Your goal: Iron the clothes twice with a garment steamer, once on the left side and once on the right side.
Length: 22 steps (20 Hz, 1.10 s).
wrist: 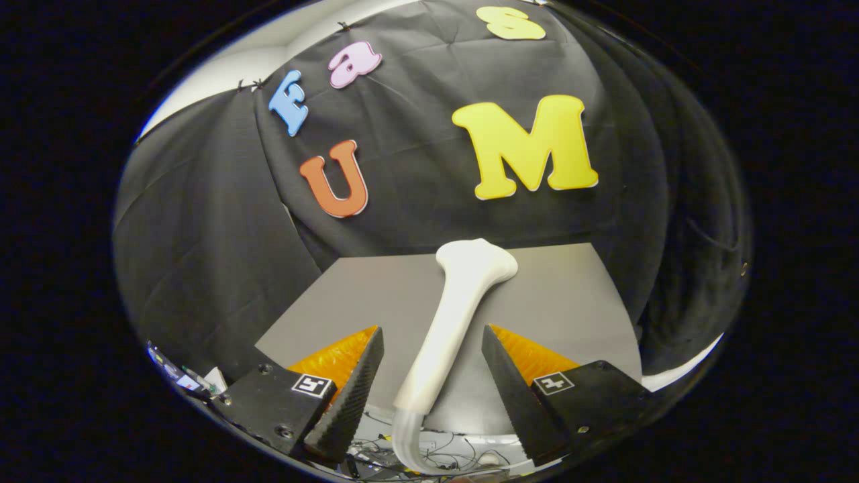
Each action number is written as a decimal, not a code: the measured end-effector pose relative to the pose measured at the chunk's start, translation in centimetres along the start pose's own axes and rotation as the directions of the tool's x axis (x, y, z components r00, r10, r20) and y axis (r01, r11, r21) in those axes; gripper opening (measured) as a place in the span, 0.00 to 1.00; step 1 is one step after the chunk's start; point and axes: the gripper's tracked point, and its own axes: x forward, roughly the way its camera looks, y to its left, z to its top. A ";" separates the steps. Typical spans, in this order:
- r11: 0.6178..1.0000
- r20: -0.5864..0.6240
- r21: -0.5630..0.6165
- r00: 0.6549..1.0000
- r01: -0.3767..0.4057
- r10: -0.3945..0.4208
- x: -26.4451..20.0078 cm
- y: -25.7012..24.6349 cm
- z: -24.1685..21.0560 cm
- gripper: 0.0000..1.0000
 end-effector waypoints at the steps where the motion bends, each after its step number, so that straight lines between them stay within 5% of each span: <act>1: 1.000 -0.022 0.016 1.000 0.005 -0.005 1.1 -0.2 0.0 0.94; 8: 0.994 -0.146 0.082 0.987 0.076 -0.064 5.6 -1.2 0.0 0.87; 13: 0.987 -0.167 0.082 0.978 0.140 -0.125 6.5 -1.8 0.2 0.61; 22: 0.978 -0.110 0.194 0.992 0.079 -0.059 4.1 -0.3 1.8 0.39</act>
